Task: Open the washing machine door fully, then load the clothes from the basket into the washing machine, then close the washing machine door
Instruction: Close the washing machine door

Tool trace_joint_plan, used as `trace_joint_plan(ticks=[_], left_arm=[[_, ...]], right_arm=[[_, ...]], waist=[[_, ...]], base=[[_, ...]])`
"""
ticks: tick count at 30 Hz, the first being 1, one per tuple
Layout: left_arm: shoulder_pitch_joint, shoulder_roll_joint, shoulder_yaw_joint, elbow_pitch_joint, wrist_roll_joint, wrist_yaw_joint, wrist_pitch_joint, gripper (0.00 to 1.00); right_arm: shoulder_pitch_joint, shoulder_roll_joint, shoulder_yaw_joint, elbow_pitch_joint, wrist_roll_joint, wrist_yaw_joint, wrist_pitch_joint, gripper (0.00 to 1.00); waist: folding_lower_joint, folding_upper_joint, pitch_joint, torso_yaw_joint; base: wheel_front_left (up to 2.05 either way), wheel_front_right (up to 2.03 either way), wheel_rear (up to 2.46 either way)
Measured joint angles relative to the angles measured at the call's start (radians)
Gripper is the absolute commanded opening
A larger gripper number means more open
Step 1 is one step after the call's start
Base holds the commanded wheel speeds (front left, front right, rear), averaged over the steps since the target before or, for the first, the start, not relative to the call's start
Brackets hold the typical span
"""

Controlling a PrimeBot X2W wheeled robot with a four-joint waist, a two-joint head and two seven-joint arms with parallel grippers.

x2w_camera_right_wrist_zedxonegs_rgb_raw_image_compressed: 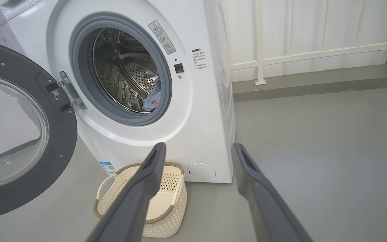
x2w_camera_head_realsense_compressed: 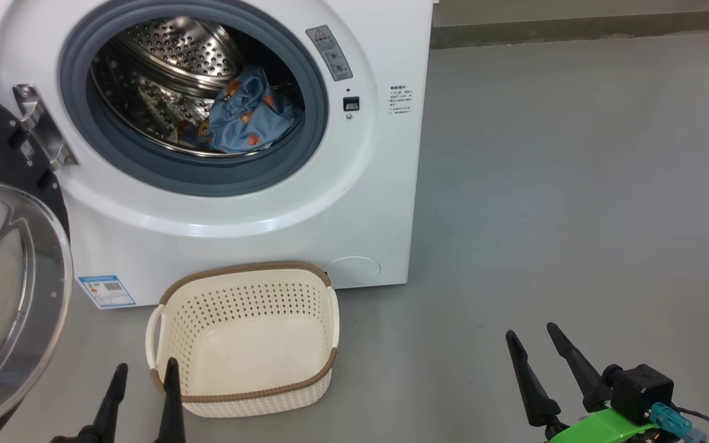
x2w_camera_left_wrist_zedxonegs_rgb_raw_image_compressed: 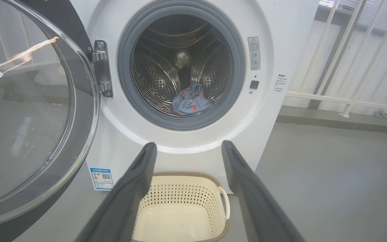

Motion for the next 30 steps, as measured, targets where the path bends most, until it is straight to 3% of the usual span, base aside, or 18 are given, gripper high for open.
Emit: trace_joint_plan(ticks=[11, 30], left_arm=[[0.000, 0.000, -0.002, 0.000, -0.003, 0.000, 0.000, 1.00], [0.000, 0.000, 0.013, 0.006, -0.030, 0.012, 0.000, 1.00]], right_arm=[[0.000, 0.000, -0.002, 0.001, -0.002, 0.000, 0.000, 1.00], [0.000, 0.001, 0.001, 0.001, -0.004, 0.000, -0.006, 1.00]], waist=[[0.0000, 0.0000, 0.006, 0.025], [0.0000, 0.0000, 0.013, 0.224]], base=[[0.00, 0.00, 0.00], [0.00, 0.00, 0.00]])
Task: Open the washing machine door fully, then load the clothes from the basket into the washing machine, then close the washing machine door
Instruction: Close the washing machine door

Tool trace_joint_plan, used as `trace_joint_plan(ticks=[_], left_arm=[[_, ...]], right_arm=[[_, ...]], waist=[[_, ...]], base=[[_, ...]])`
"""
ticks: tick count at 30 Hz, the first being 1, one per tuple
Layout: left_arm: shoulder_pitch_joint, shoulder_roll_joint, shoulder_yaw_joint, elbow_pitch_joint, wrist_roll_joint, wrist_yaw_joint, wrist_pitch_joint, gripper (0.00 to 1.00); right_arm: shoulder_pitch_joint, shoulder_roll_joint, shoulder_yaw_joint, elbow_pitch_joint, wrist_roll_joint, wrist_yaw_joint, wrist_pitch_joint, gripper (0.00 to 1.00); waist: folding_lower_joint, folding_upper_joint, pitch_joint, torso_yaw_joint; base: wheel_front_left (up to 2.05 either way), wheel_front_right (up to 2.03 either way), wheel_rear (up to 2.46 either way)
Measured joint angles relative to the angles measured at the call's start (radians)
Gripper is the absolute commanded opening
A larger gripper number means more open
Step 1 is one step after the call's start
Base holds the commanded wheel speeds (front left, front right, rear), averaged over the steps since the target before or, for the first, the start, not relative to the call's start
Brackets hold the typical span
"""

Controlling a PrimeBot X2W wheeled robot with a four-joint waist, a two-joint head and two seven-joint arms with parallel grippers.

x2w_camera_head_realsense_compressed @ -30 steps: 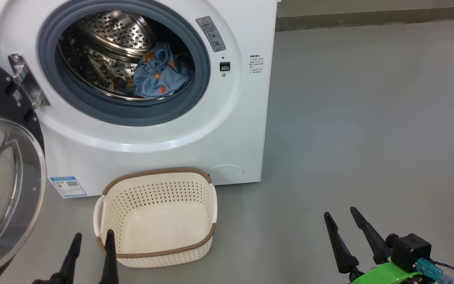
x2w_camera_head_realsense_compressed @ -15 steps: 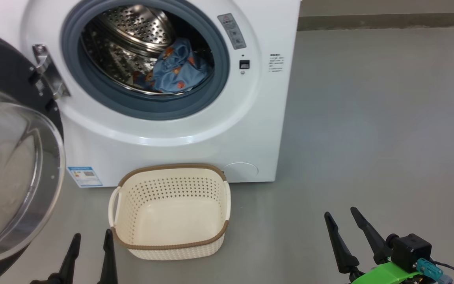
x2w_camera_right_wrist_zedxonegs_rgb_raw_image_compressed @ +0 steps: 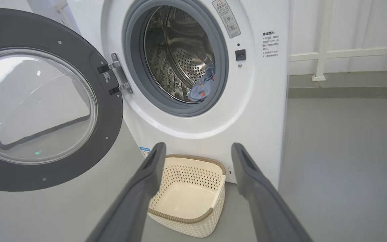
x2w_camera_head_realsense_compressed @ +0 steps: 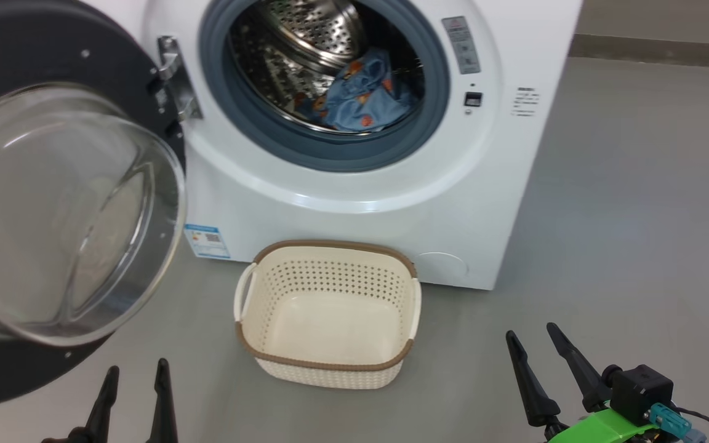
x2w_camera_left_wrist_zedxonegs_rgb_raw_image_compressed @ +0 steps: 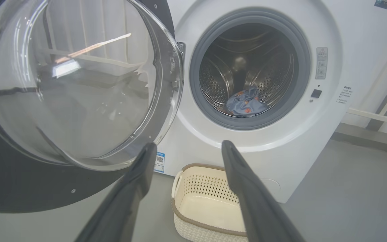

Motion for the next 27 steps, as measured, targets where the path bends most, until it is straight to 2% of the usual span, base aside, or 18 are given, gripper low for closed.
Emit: trace_joint_plan(ticks=[15, 27], left_arm=[[-0.001, 0.000, 0.016, 0.019, -0.019, 0.020, 0.000, 1.00], [-0.002, 0.000, 0.022, 0.031, -0.047, 0.039, 0.000, 1.00]], right_arm=[[-0.003, 0.001, 0.003, 0.004, -0.010, 0.000, -0.004, 1.00], [-0.005, -0.001, 0.007, 0.005, -0.029, 0.000, -0.004, 1.00]], waist=[[0.0000, 0.0000, 0.015, 0.169], [0.0000, 0.0000, 0.028, 0.270]], base=[[0.00, 0.00, 0.00], [0.00, 0.00, 0.00]])
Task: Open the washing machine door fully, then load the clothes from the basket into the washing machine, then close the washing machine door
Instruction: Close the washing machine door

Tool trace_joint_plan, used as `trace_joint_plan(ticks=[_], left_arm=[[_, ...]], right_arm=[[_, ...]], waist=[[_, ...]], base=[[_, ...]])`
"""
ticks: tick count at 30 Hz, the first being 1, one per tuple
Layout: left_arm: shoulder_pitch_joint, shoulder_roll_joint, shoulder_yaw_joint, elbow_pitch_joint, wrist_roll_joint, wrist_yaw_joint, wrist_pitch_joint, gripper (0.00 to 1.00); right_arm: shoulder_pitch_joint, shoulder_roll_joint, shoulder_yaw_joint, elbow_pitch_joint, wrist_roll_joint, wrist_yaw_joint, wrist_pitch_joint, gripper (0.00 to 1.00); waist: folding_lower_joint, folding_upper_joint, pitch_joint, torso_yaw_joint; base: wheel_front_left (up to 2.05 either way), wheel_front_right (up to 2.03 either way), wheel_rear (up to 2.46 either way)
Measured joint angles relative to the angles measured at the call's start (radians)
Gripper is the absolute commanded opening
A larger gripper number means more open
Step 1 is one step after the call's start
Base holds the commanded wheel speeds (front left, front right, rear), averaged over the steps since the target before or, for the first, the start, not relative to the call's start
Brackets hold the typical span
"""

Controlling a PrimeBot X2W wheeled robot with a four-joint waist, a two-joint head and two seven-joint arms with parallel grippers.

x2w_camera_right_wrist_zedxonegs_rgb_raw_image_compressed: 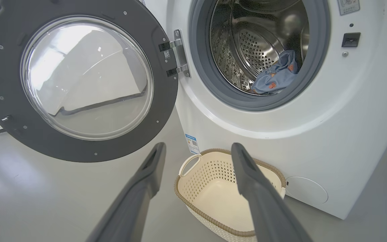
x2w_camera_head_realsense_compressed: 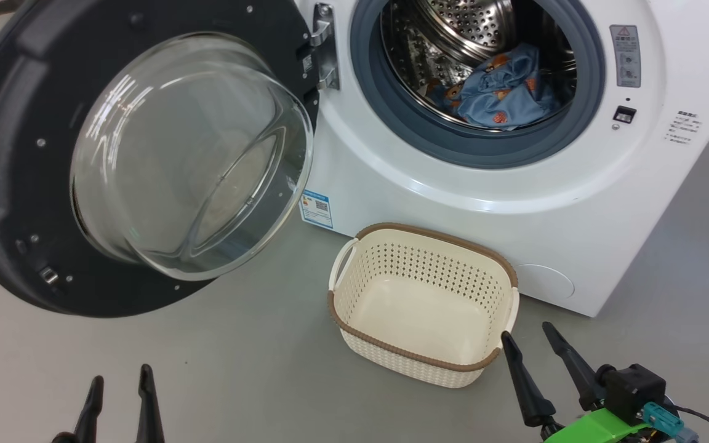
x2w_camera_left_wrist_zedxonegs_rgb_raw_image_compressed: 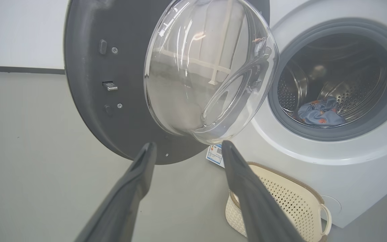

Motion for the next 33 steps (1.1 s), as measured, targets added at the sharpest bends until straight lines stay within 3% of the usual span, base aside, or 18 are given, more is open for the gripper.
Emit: trace_joint_plan(ticks=[10, 33], left_arm=[[0.002, 0.000, 0.020, -0.001, -0.018, 0.026, 0.000, 1.00], [0.017, 0.000, 0.026, 0.006, -0.015, 0.024, 0.000, 1.00]], right_arm=[[-0.044, -0.013, 0.046, 0.012, -0.008, 0.000, 0.002, 1.00], [-0.045, -0.016, 0.050, 0.033, -0.005, 0.000, 0.000, 1.00]], waist=[[0.0000, 0.0000, 0.008, 0.020], [0.0000, 0.0000, -0.017, 0.008]], base=[[0.00, 0.00, 0.00], [0.00, 0.00, 0.00]])
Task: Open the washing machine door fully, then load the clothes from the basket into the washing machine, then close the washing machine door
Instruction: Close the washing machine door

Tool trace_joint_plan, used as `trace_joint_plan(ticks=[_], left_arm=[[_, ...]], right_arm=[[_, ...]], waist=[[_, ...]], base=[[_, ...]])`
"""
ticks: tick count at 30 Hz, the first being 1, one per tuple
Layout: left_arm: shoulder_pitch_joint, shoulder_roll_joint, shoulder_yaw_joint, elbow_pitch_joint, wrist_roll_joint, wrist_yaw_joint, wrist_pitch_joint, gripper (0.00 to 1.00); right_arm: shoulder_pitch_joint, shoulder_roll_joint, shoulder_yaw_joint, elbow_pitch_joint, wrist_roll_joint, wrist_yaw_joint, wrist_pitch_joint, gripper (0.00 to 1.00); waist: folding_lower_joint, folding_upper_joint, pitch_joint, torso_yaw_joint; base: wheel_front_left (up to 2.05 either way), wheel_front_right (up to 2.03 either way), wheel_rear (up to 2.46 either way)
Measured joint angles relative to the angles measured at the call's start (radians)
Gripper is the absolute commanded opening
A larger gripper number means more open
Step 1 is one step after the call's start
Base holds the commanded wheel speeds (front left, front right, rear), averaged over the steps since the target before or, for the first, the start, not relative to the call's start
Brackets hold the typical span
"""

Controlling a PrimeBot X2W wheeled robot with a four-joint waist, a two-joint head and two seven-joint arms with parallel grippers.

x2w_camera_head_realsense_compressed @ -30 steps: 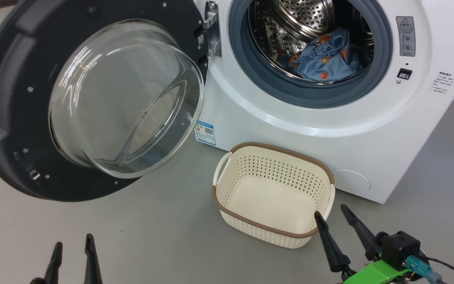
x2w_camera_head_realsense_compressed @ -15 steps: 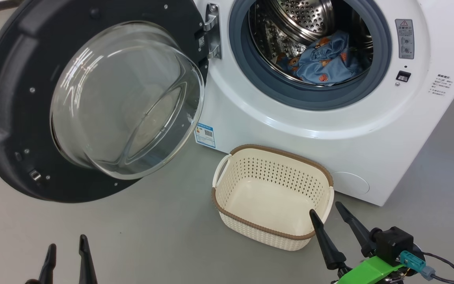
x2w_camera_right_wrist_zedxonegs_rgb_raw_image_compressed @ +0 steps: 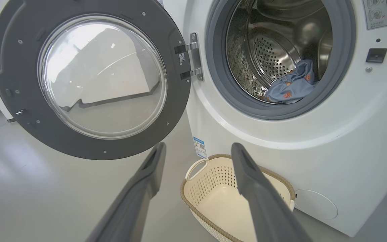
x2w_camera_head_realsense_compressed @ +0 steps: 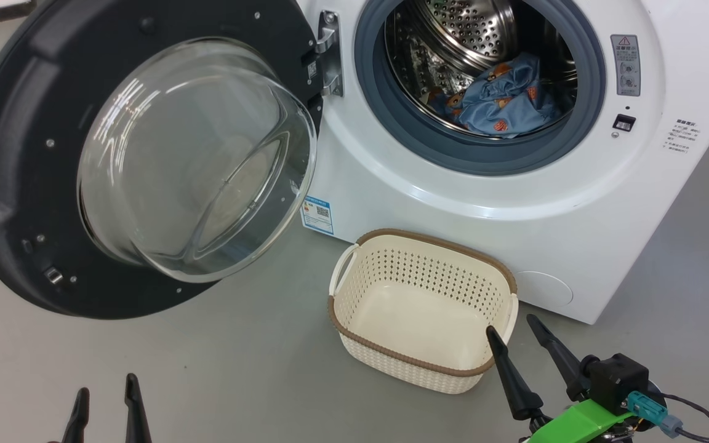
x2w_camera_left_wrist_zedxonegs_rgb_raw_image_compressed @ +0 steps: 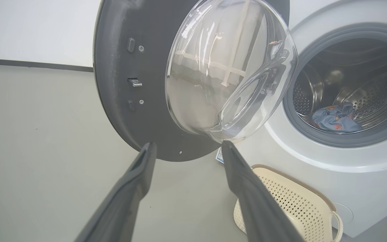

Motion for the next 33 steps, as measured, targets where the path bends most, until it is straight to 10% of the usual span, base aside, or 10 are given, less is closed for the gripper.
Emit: trace_joint_plan(ticks=[8, 9, 10, 12, 33], left_arm=[[0.000, 0.000, 0.000, 0.001, 0.003, 0.000, 0.000, 1.00], [0.000, 0.000, 0.000, 0.001, 0.003, 0.000, 0.000, 0.78], [0.000, 0.000, -0.001, 0.002, 0.003, -0.002, 0.000, 0.18], [0.000, 0.000, -0.003, 0.003, 0.014, -0.013, 0.000, 0.00], [-0.068, -0.002, 0.151, -0.018, -0.139, -0.086, 0.000, 0.00]], right_arm=[[0.002, 0.004, -0.003, -0.001, 0.000, 0.000, 0.000, 1.00], [0.002, 0.005, -0.003, -0.002, 0.000, 0.000, 0.000, 1.00], [0.003, 0.007, -0.003, -0.002, 0.000, 0.000, 0.000, 1.00], [0.003, 0.010, -0.003, -0.002, 0.000, 0.000, 0.000, 1.00], [0.008, 0.013, -0.019, -0.012, 0.000, 0.000, 0.000, 1.00]], waist=[[0.0000, 0.0000, 0.001, 0.001], [0.0000, 0.0000, 0.001, 0.001], [0.0000, 0.0000, 0.001, 0.001], [0.0000, 0.0000, 0.001, 0.001], [0.0000, 0.0000, 0.002, -0.007]], base=[[0.00, 0.00, 0.00], [0.00, 0.00, 0.00], [0.00, 0.00, 0.00], [0.00, 0.00, 0.00], [0.00, 0.00, 0.00]])
